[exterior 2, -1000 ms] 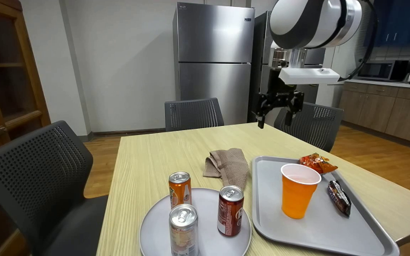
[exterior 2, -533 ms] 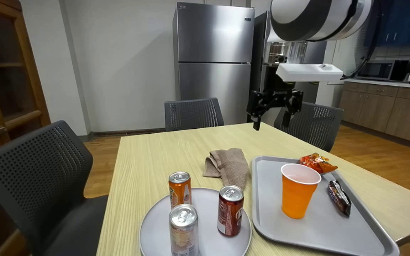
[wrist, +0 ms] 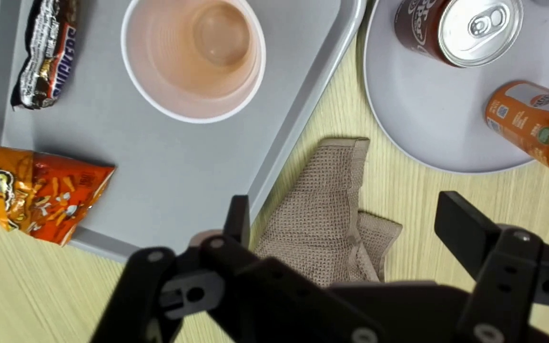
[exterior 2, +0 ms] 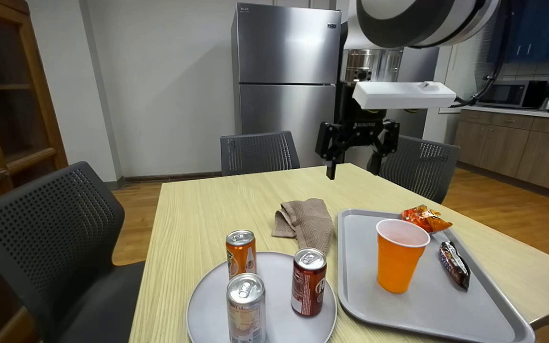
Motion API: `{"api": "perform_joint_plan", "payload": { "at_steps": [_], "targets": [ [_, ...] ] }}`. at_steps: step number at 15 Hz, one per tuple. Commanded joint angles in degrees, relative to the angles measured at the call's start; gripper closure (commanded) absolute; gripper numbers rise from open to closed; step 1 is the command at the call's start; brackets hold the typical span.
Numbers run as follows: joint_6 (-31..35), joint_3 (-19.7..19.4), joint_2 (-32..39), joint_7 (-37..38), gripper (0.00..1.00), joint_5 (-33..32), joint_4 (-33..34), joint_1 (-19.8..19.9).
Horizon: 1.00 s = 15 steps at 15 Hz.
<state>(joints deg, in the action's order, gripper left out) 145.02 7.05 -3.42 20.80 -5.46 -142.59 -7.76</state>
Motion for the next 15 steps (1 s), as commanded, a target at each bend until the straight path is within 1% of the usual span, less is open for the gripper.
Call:
{"api": "perform_joint_plan", "payload": {
  "at_steps": [1, 6, 15],
  "targets": [
    [-1.36, 2.07, -4.05, 6.8, 0.0, -3.15, -3.49, 0.05],
    [0.05, 3.43, -5.59, 11.01, 0.0, -4.71, -7.38, 0.55],
    [4.19, 3.63, -5.83, 13.72, 0.0, -4.7, -13.21, 1.07]
  ]
}}
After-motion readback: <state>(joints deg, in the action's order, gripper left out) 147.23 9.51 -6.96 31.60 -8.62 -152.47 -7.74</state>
